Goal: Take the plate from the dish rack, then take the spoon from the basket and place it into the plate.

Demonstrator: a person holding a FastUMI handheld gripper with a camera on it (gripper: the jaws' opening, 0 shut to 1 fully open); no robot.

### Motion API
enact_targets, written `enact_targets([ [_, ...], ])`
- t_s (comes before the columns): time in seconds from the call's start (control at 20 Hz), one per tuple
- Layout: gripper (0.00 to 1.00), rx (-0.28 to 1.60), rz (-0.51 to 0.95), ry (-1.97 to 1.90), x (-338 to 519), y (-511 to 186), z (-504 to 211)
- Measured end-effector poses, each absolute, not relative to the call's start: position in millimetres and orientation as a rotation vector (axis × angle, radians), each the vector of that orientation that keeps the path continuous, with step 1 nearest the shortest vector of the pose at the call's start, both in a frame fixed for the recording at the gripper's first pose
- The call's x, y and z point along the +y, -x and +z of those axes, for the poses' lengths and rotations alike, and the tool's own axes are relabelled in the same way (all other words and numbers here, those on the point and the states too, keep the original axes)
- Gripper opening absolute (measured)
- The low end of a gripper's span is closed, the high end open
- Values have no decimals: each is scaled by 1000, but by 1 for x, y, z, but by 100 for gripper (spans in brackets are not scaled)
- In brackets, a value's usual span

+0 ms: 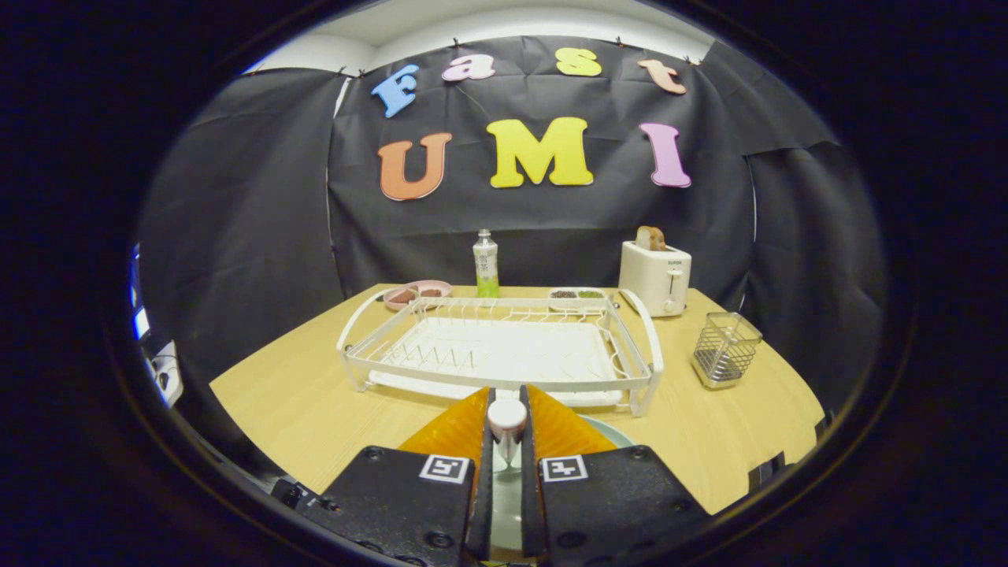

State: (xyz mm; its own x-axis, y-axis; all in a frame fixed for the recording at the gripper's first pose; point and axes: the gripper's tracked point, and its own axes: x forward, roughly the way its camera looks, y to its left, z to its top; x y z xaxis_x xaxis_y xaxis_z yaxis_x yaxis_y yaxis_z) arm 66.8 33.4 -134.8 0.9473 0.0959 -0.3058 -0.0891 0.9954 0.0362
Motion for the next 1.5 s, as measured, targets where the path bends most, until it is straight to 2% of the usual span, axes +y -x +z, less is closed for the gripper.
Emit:
enact_targets([
  [0.15, 24, 310, 105, -37, 25, -72, -129],
  [0.3, 83, 277, 72, -50, 6, -69, -113],
  [0.35, 100, 260, 62, -51, 0, -66, -108],
  [0.95, 100, 99, 1, -97, -41, 8, -53],
  [1.5, 100, 59, -42, -66, -74, 74, -24],
])
